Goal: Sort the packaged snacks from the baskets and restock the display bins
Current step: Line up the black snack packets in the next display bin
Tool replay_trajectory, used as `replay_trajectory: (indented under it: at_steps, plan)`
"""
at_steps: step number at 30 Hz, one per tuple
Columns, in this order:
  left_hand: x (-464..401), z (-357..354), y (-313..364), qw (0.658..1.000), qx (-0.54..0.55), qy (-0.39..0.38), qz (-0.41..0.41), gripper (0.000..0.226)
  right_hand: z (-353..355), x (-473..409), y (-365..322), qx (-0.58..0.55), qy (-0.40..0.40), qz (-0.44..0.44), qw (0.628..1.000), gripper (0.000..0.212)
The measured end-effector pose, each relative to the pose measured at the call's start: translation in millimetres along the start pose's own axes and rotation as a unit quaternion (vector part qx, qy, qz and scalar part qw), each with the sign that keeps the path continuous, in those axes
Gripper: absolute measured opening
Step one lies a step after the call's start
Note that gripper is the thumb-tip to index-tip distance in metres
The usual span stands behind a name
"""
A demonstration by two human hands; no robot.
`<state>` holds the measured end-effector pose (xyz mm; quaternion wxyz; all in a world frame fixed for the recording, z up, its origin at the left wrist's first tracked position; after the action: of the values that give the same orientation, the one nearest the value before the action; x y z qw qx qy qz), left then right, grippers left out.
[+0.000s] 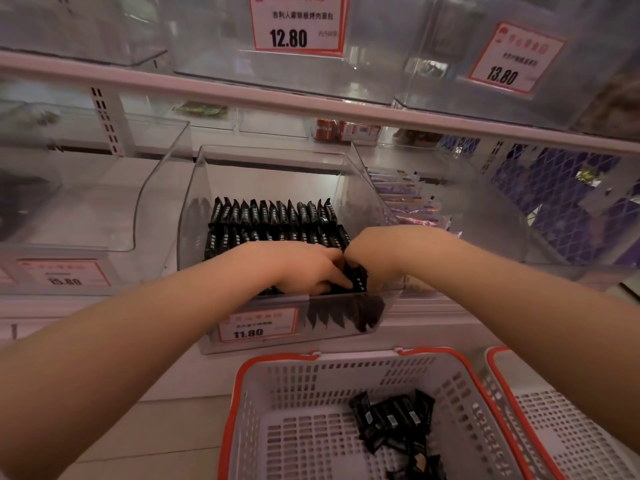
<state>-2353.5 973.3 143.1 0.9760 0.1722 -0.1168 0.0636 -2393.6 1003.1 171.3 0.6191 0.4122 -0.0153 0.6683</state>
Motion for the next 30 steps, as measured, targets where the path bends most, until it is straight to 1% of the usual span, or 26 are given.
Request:
replay_trajectory:
  at_steps: [2,4,6,7,8,10,11,12,13,14,15,18,22,24,27,28,29,30]
  plan:
    - [8,5,-1,1.000,0.004,0.012,0.003,0.050,2,-4,0,-0.018,-0.019,0.005,1.000,0.052]
    - [19,10,-5,0.999,-0.016,0.038,0.012,0.051,-3,-10,-2,-0.041,-0.046,0.010,0.998,0.069]
    - [30,11,-11,0.996,-0.052,0.061,0.041,0.054,-7,-14,-4,-0.044,-0.059,0.004,0.997,0.078]
    - [34,11,-15,0.994,-0.061,0.071,0.062,0.058,-8,-16,-5,-0.037,-0.057,0.001,0.998,0.077]
    - [38,11,-18,0.991,-0.068,0.081,0.084,0.062,-7,-18,-4,-0.026,-0.039,0.001,0.999,0.070]
    - [42,14,-25,0.983,-0.085,0.099,0.131,0.067,0,-18,-3,-0.006,0.052,-0.002,0.999,0.045]
    - [43,15,-28,0.978,-0.091,0.108,0.154,0.068,3,-16,-2,-0.001,0.096,-0.008,0.995,0.037]
    - [44,16,-31,0.973,-0.089,0.117,0.176,0.068,3,-15,-2,0.001,0.123,-0.010,0.992,0.035]
    - [45,17,-33,0.969,-0.078,0.128,0.196,0.068,2,-13,-2,-0.003,0.131,-0.009,0.991,0.034]
    - [45,16,-34,0.965,-0.062,0.140,0.211,0.067,2,-11,-1,-0.014,0.126,-0.004,0.992,0.034]
    - [45,16,-34,0.962,-0.043,0.153,0.223,0.066,1,-8,-2,-0.023,0.104,0.004,0.994,0.037]
    - [43,17,-32,0.954,-0.015,0.180,0.240,0.056,-5,-4,-3,-0.006,0.004,0.042,0.999,0.053]
    - [37,19,-29,0.953,0.010,0.174,0.249,0.045,-6,-6,-5,0.000,-0.005,0.047,0.999,0.053]
    - [38,21,-30,0.948,0.031,0.188,0.253,0.042,-4,-6,-7,0.020,0.028,0.034,0.999,0.044]
    - [45,27,-31,0.936,0.040,0.228,0.264,0.029,2,-7,-4,0.036,0.148,-0.004,0.988,0.029]
    - [48,31,-31,0.931,0.040,0.244,0.268,0.024,3,-8,-1,0.011,0.177,-0.014,0.984,0.026]
    - [52,35,-31,0.925,0.044,0.265,0.270,0.019,7,-8,3,-0.039,0.207,-0.024,0.977,0.022]
    - [57,39,-32,0.915,0.059,0.292,0.271,0.015,13,-5,8,-0.115,0.244,-0.040,0.962,0.015]
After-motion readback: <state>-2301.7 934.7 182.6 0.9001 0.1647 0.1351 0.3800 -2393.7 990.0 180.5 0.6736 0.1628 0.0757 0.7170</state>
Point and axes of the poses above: each hand's wrist, its own x-axis away from the middle knuckle, its own z-axis out of the back of the hand, y = z × x, the point moved 7 cm from there along -x, towards the middle knuckle, and after that the axes turned 10 degrees about x, right-handed, at the moved point
